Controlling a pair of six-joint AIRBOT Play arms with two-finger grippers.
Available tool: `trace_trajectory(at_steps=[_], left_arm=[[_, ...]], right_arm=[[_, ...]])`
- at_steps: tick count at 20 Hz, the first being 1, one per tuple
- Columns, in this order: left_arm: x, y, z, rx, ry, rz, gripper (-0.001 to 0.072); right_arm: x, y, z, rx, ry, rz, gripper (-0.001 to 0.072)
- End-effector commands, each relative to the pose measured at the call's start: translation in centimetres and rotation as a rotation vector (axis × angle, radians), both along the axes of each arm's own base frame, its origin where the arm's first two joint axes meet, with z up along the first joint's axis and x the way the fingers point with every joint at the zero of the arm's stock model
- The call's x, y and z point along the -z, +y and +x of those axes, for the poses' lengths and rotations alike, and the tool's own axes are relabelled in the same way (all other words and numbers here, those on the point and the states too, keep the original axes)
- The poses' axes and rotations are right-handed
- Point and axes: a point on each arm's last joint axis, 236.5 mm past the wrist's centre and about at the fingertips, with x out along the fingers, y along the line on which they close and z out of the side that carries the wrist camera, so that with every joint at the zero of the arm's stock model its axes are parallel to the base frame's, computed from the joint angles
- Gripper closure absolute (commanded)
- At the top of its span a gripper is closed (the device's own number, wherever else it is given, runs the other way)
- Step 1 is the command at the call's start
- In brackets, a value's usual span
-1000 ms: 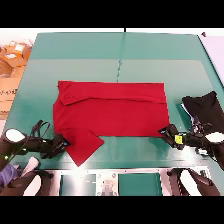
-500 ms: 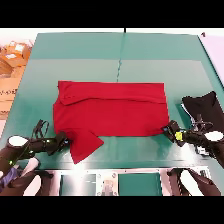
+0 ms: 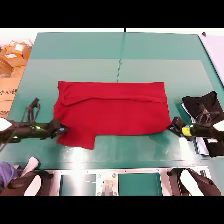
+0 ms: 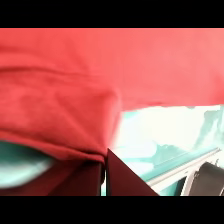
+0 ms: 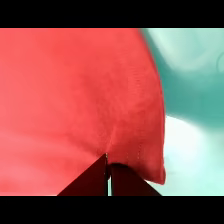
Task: Fold the shirts.
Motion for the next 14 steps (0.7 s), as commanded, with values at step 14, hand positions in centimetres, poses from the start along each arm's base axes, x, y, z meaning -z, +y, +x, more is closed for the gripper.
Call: trace_trajectory(at_steps=[14], left_arm=[[-6.4,2.1,10.0,-0.104,-0.230,0.010,0.0687]], right_arm=[[-8.3,-1.1,10.8,-0.017,-0.220,-0.068,0.0697]])
